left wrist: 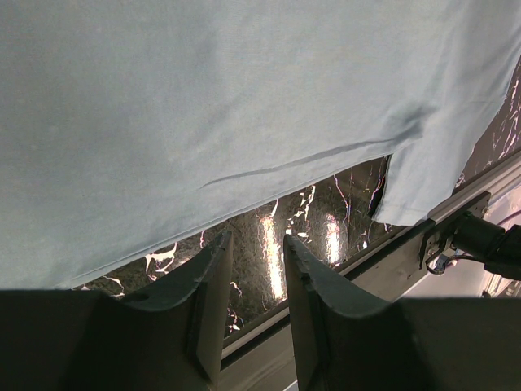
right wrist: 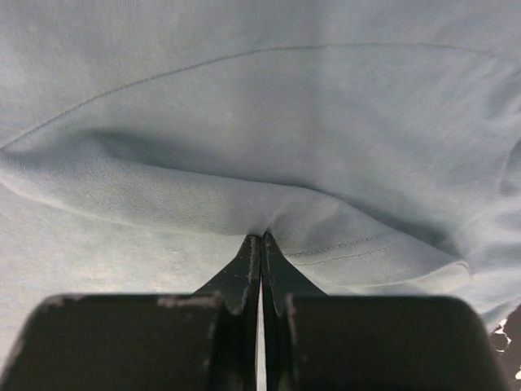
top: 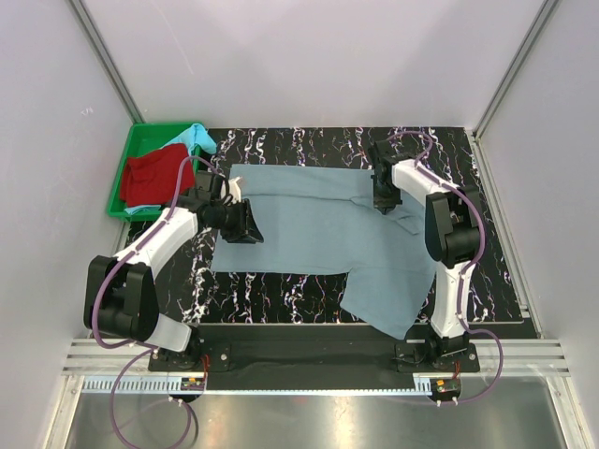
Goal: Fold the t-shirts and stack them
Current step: Fold the tshirt
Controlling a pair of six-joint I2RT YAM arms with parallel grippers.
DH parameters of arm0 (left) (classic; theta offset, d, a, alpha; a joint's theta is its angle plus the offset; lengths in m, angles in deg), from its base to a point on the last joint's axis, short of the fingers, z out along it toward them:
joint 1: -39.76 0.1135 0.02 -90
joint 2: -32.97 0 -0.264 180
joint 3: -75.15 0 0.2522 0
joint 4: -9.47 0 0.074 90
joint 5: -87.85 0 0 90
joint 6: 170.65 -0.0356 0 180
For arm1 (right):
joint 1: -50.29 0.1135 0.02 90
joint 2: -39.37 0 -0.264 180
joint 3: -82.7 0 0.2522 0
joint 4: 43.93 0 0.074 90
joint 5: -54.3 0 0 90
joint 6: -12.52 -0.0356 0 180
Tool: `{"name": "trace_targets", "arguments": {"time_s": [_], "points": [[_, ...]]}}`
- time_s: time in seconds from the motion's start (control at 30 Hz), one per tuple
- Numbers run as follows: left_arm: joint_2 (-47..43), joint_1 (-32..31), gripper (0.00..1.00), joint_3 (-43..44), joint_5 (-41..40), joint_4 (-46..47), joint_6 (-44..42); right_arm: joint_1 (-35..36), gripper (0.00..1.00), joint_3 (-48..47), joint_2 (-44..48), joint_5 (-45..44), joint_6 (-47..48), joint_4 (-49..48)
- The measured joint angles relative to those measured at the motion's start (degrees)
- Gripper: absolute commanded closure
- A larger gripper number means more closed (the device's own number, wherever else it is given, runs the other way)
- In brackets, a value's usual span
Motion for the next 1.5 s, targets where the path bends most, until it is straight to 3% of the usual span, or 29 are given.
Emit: {"name": "trace_targets", "arguments": {"time_s": [0.47,0.53,0.6,0.67,0.73,0.87,0.97,1.23,1.5], "points": [[0.0,0.0,0.64,-0.57,0.0,-0.04,-0.02,-0.74,0.98,-13.51,-5.9,-3.21,3.85,-0.07],[0.0,0.0,0.64,-0.66,0.0,-0.11,-0.02,-1.22,0.91,-15.34,-7.48,-3.32,4.48,-0.02],[0.0,0.0,0.64,-0.66,0.0,-0.11,-0.04,-1.84,0.78,-17.27,-9.2,-3.65,5.05,0.04],[0.0,0.02,0.64,-0.66,0.0,-0.15,-0.07,-2.54,0.75,-19.28,-10.73,-4.13,5.51,0.55],[0.0,0.0,0.64,-0.66,0.0,-0.26,-0.09,-3.21,0.63,-22.36,-12.0,-4.96,5.53,2.45],[0.0,0.0,0.64,-0.66,0.02,-0.55,-0.15,-4.11,0.52,-26.38,-12.09,-5.81,4.55,5.38],[0.0,0.02,0.64,-0.66,0.02,-0.55,-0.28,-4.37,0.47,-24.7,-9.51,-4.98,2.89,6.67],[0.0,0.0,0.64,-1.81,0.13,-0.48,-0.26,-5.22,0.48,-7.61,3.32,6.38,-3.08,2.69],[0.0,0.0,0.64,-2.01,0.63,-0.46,-0.24,-10.23,0.49,2.73,4.0,16.5,-8.96,-5.33]]}}
